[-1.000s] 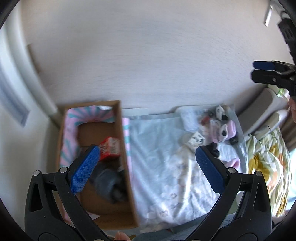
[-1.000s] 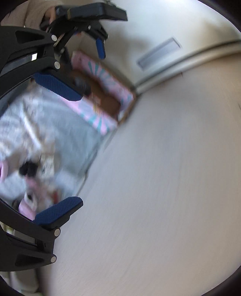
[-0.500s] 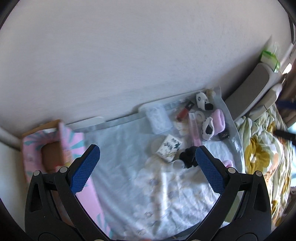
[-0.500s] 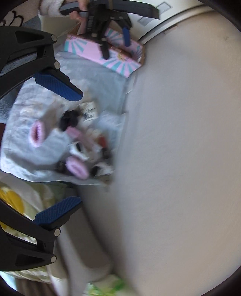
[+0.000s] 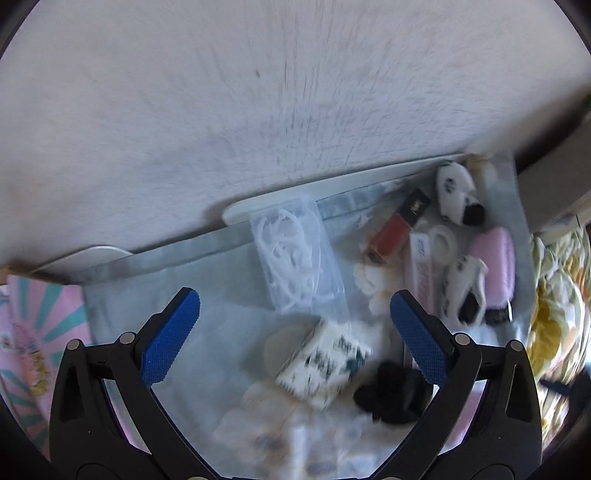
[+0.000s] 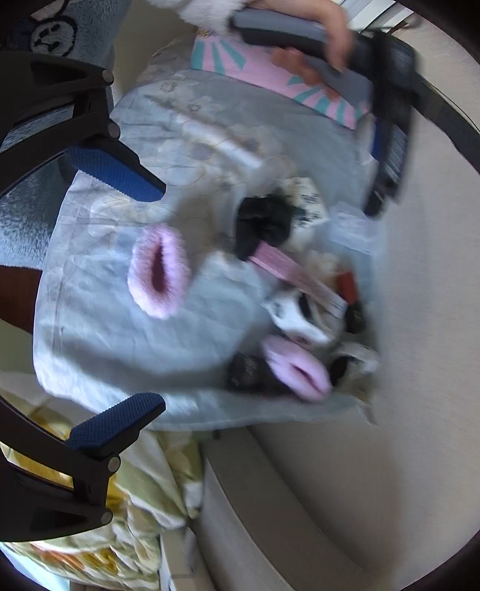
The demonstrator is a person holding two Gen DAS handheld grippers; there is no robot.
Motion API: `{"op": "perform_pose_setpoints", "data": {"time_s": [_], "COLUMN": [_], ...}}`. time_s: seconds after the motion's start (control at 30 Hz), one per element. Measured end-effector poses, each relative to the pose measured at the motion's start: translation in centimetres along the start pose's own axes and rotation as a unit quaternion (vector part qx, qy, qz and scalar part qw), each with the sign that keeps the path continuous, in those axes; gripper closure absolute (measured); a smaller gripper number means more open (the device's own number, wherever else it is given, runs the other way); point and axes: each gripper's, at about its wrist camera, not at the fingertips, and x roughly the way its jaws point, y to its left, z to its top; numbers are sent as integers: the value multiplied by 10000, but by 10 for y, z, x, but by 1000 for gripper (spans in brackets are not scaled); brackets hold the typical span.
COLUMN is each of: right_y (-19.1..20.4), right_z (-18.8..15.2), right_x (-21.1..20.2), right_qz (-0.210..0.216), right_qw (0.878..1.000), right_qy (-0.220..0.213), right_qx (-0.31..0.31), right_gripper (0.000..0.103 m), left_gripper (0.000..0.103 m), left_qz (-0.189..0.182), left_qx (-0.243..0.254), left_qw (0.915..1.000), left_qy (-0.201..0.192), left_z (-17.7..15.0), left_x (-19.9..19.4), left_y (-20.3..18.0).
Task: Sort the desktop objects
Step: 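Grasp the clear box of white hair ties with the left tool while the right grasps the pink fuzzy sock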
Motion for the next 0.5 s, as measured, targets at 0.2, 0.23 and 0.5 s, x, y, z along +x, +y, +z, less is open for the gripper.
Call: {"op": "perform_pose_setpoints", "data": {"time_s": [0.2,0.23,0.5], "right_y": [4,3,6], "right_z": [-5,-5,-7], "right_x": [33,36,49], "right_qz": [-31,-39,-101], "right_qw": [9997,9997,9992], "right_qy": [204,226,175], "right_qx": [-109,-124,-331], "right_gripper": [0,0,3], "left_gripper": [0,0,4], "left_qz": [132,164,170], "left_qx": [-78,-101,-176], "left_qw": [9998,9998,9996], "left_qy": [110,107,145], "left_z": [10,10,8], "left_x": [32,35,51], "left_y": [-4,-4,-8]}}
